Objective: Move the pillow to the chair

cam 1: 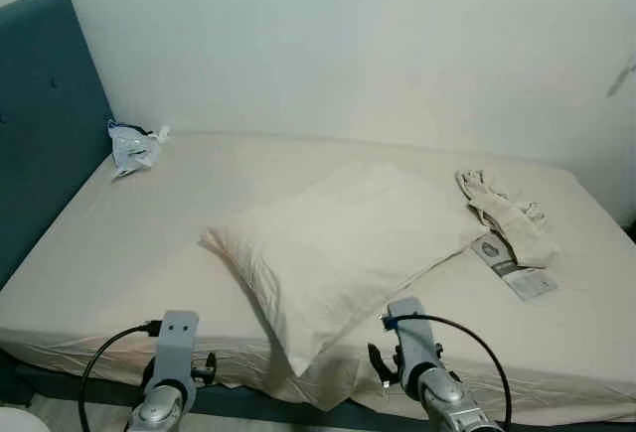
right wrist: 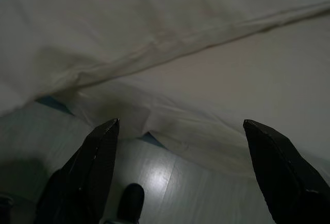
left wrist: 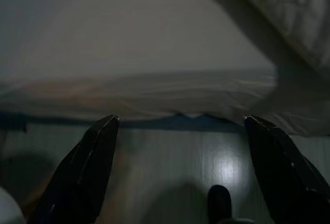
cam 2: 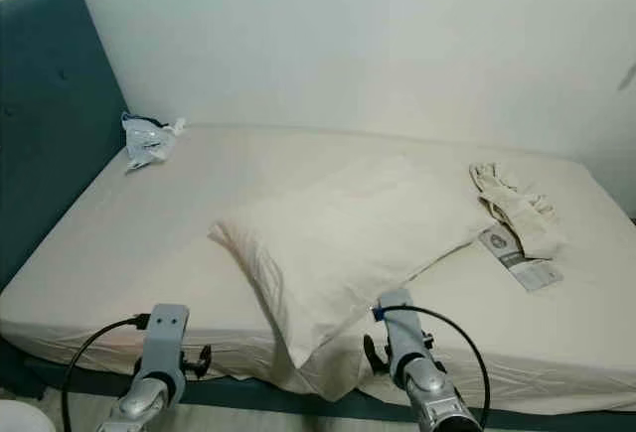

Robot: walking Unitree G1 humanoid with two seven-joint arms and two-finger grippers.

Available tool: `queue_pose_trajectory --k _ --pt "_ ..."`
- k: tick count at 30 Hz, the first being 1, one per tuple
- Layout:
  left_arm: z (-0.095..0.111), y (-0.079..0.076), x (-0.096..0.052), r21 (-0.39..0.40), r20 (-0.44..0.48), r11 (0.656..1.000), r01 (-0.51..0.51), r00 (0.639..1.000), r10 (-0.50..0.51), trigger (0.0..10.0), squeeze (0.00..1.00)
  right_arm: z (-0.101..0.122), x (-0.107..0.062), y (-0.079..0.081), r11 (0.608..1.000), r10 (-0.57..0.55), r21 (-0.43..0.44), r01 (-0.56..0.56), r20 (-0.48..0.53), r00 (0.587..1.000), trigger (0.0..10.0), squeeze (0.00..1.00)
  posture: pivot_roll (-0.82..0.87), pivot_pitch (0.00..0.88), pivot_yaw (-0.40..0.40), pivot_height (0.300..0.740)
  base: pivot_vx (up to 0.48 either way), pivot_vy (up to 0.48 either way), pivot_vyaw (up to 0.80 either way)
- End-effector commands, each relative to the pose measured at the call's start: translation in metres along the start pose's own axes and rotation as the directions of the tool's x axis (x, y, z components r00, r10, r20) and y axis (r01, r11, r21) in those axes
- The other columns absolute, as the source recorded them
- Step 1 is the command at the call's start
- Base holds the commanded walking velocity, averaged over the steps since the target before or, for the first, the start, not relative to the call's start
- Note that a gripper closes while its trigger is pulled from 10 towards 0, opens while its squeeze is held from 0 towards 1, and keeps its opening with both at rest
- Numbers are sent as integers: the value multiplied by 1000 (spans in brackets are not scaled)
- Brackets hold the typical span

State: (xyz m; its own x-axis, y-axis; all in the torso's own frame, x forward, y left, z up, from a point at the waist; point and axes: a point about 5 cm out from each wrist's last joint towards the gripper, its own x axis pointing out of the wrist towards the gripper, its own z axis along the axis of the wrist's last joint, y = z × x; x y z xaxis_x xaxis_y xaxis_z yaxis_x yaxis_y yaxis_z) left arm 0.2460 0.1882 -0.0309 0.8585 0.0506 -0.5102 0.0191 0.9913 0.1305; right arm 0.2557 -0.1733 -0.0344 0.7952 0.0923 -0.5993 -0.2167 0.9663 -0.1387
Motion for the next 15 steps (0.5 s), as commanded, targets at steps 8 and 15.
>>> queue_pose_trajectory --k 8,15 --pt "3 8 3 -106 11 991 -79 997 81 10000 0 -7 -3 -8 995 -80 58 79 7 997 10000 0 59 32 -38 740 0 0 0" --pt "6 7 5 -113 2 991 -70 998 70 10000 0 -11 -3 -9 988 -93 124 96 -29 995 10000 0 53 24 -28 740 0 0 0"
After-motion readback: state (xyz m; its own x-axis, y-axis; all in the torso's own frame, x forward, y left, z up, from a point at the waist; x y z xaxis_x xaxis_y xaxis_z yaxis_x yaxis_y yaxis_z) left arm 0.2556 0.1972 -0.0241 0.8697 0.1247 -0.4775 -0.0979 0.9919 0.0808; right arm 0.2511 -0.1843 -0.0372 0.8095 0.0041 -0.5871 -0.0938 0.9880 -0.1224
